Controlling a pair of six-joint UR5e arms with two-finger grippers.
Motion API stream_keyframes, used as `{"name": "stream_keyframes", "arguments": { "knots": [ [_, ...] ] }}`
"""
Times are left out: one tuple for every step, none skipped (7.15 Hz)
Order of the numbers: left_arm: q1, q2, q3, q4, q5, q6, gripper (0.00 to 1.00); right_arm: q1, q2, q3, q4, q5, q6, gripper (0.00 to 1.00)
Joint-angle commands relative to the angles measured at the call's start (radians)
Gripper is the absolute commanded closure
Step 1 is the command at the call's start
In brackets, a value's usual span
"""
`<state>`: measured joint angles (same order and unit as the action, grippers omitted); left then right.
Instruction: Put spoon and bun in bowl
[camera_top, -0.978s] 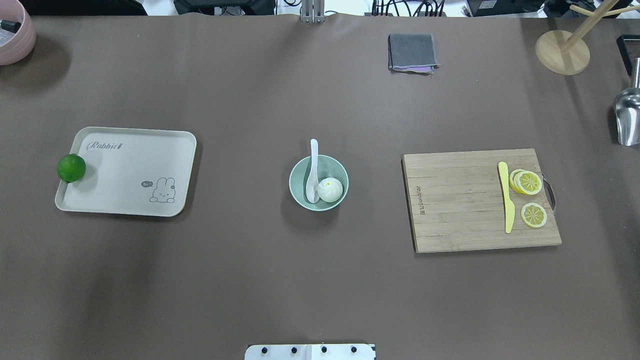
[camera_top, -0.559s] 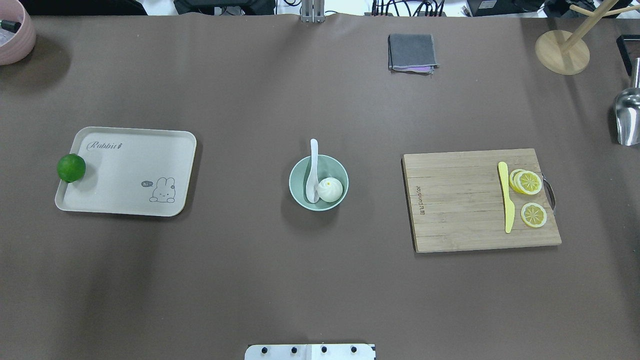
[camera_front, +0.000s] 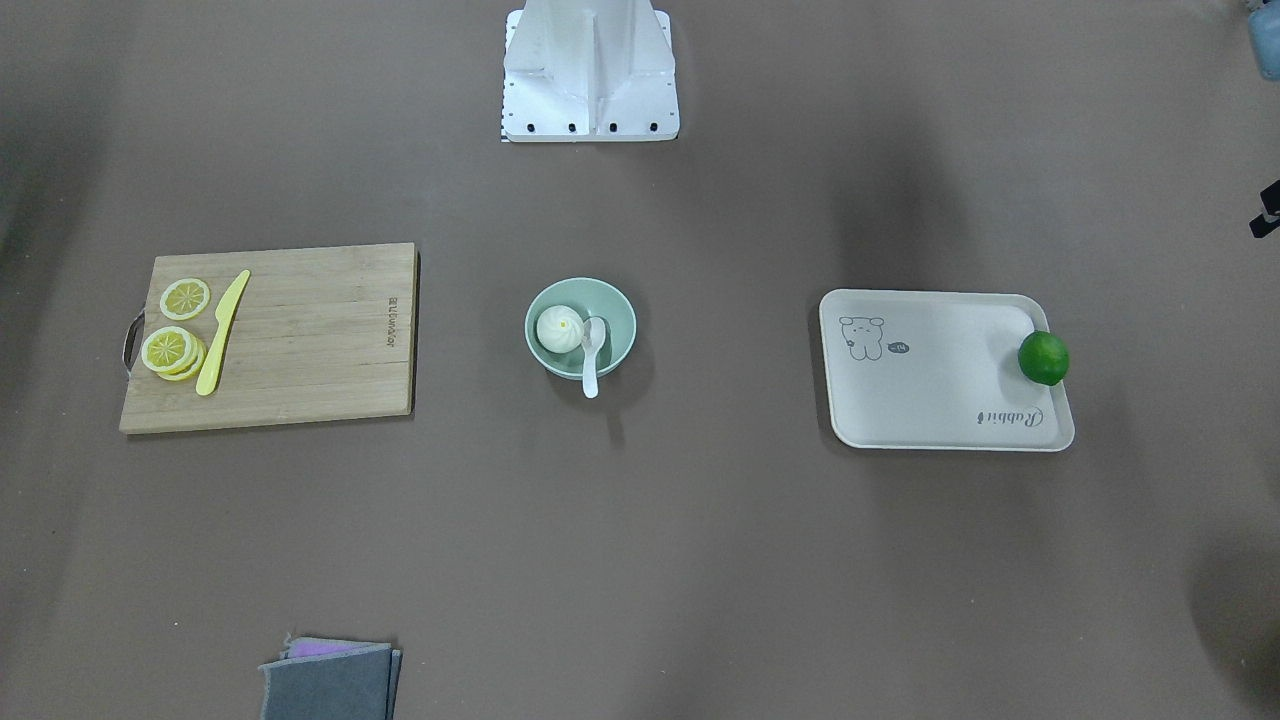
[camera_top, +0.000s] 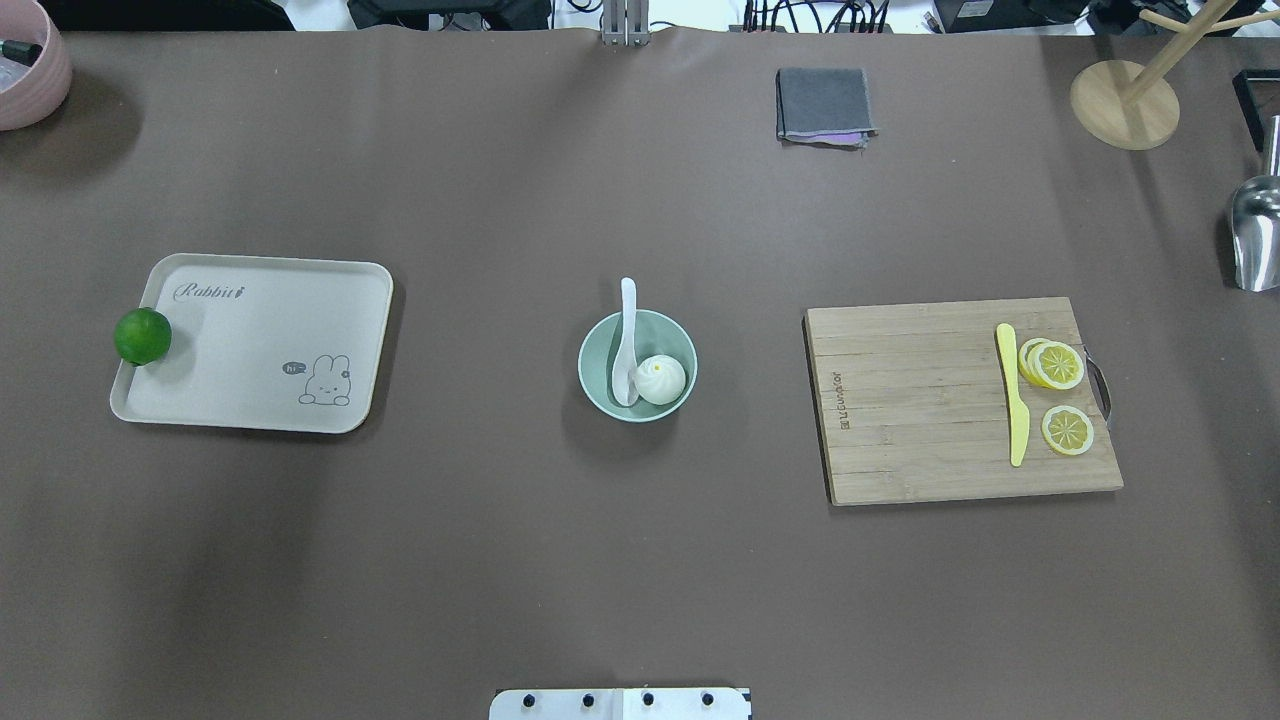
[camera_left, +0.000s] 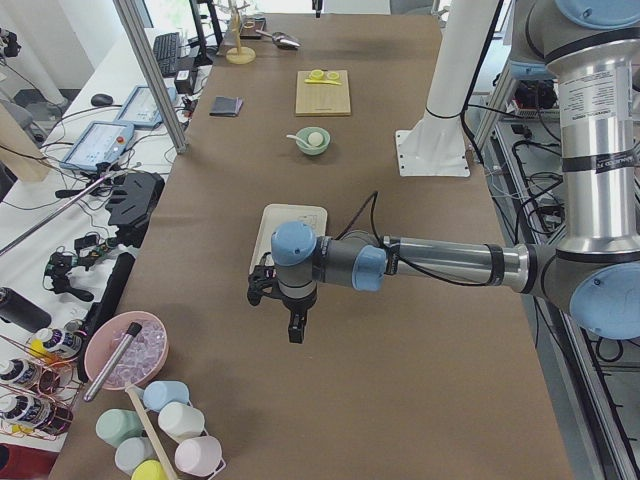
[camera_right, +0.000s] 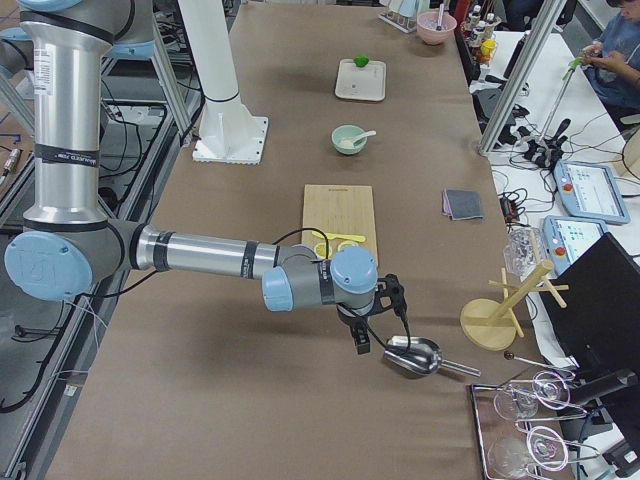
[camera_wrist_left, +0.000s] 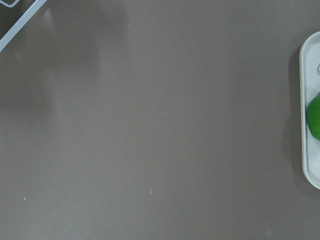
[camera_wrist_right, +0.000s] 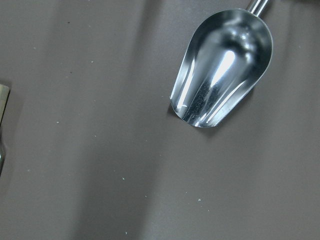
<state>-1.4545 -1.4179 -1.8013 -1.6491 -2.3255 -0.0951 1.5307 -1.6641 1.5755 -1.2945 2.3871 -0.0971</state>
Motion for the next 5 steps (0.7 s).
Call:
{"name": "stream_keyframes", "arguments": {
  "knots": [
    [0.002,-0.002,-0.006,0.005,0.0,0.0,0.02,0.017,-0.008,0.011,0.003,0.009,0.0,0.0],
    [-0.001,0.005,-0.01,0.009,0.0,0.0,0.02,0.017,-0.008,-0.003,0.007,0.007,-0.001,0.0],
    [0.0,0.017,-0.019,0.005,0.0,0.0,0.02,0.017,-0.012,-0.002,0.007,0.009,-0.001,0.0],
    [0.0,0.019,-0.026,0.005,-0.002,0.0,0.02,0.017,-0.006,-0.006,0.001,0.006,-0.001,0.0],
    [-0.003,0.019,-0.03,0.006,-0.041,0.0,0.02,0.017,-0.011,-0.006,0.0,0.007,-0.001,0.0]
  ]
}}
